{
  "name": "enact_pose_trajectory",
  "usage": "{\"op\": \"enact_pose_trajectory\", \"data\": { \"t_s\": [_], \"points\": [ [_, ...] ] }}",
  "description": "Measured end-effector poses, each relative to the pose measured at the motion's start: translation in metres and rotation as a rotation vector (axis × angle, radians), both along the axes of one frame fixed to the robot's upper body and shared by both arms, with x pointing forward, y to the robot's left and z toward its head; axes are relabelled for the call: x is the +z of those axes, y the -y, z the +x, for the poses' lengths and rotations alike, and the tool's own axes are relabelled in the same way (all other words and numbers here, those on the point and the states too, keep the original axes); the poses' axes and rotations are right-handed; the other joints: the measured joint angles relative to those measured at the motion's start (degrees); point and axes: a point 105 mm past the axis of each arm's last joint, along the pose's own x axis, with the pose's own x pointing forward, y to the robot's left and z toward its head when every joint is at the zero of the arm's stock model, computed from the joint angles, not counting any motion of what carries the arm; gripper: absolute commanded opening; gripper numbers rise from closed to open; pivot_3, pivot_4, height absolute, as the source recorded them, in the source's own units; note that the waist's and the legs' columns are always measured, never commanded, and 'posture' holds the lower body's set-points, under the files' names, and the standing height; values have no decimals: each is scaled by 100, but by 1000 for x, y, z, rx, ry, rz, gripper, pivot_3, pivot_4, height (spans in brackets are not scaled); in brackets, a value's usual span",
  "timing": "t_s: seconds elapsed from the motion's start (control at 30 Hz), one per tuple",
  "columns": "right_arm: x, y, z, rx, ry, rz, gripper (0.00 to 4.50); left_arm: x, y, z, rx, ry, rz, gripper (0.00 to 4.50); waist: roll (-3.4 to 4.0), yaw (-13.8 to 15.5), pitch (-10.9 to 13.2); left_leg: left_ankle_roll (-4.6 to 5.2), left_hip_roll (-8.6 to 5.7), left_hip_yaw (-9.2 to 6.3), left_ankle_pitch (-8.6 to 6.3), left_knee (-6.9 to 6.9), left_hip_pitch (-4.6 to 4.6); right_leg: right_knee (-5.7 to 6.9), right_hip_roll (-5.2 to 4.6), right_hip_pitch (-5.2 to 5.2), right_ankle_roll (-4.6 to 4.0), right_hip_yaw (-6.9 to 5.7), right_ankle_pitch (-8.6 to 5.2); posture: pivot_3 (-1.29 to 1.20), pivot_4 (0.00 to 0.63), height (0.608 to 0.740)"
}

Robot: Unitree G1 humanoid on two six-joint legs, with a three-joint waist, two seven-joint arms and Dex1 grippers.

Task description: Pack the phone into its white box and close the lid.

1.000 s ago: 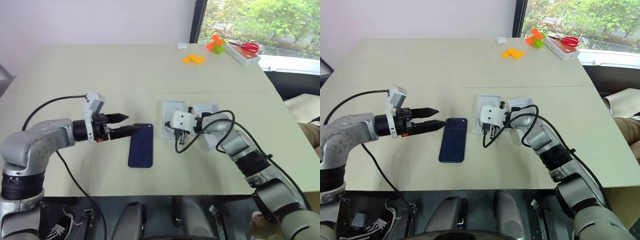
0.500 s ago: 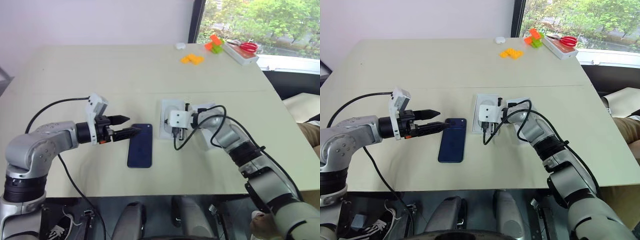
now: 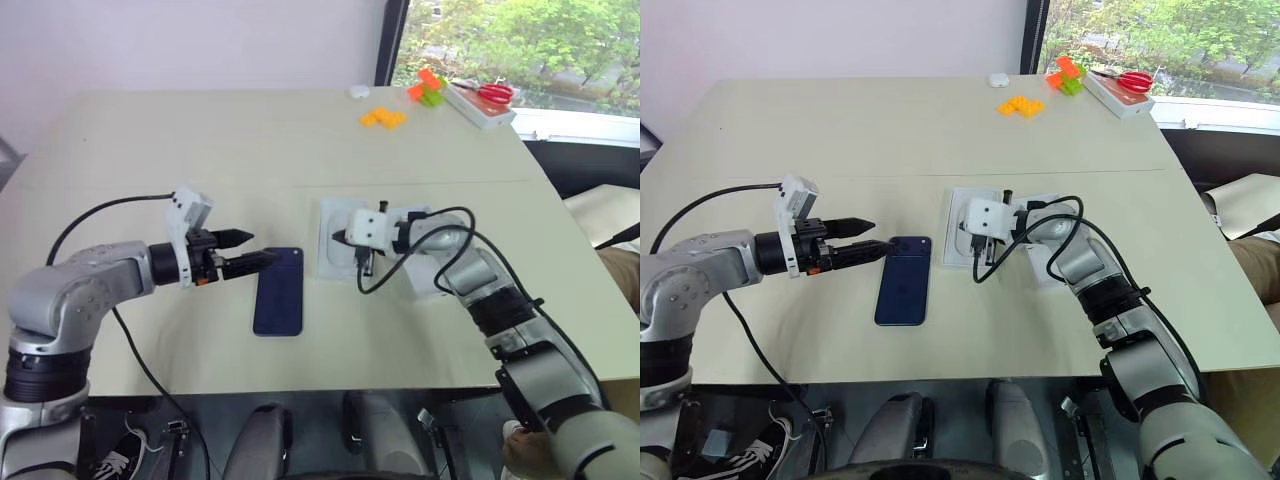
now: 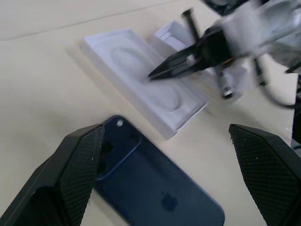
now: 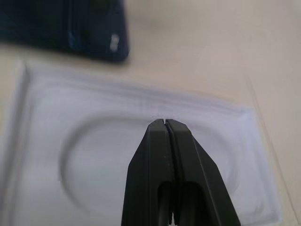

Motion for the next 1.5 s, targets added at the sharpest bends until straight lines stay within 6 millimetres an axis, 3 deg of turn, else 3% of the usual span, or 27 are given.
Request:
{"op": "enact_pose_trajectory", "data": {
  "t_s": [0.1,0.23,0.27,0.33,0.47,0.6,0.77,0.97,1.2,1.5],
  "points": [
    [22,-2,-9,33,30,88,2394,3,-13,-3,34,-50,0,4500,0,7,0,1,-1,0,-1,0,-1,-2,-2,1,0,-2,0,0,150,740],
    [22,-5,-21,65,23,104,4432,6,-30,-8,86,-122,-40,4500,0,10,0,3,-3,1,-1,0,-1,-3,-5,1,1,-2,0,0,150,740],
    [22,-6,-23,72,24,102,4432,5,-34,-10,101,-150,-57,4500,0,10,0,3,-3,1,-1,0,-1,-2,-5,1,1,-2,0,0,150,740],
    [24,-11,-28,97,41,94,4108,3,-44,-14,140,-231,-112,4500,0,9,0,2,-2,0,-1,0,0,0,-3,0,1,-3,0,0,150,740],
    [26,-18,-42,157,91,73,2174,0,-56,-26,163,-329,-151,4500,0,2,0,2,-1,-1,-2,-1,0,-1,-3,0,1,-3,-1,0,150,740],
    [7,-23,-67,273,144,-8,164,-9,-67,-41,190,-403,-131,4500,1,14,0,3,-3,0,-3,-4,0,-3,-9,-1,0,-3,-1,0,150,740],
    [-16,-28,-80,387,253,-150,71,-16,-60,-43,178,-419,-156,4500,-2,27,-1,0,-6,2,-1,-2,11,-2,-12,10,-18,-2,-12,0,150,740],
    [-64,-18,-66,347,343,-326,71,-44,-45,-35,234,-465,-141,4500,-3,24,-1,-5,-7,2,1,-4,10,0,-11,5,-17,6,-10,0,150,740],
    [-65,-20,-60,351,427,-359,71,-58,-18,-28,229,-478,-138,4500,-8,30,-5,-8,-7,1,3,-4,23,-1,-10,18,-12,11,-4,0,150,740],
    [-68,-21,-60,360,445,-378,71,-64,-6,-22,247,-484,-151,4500,-8,33,-13,-5,-10,1,1,-16,82,-9,-11,75,-20,9,-13,0,150,740]
  ]
}}
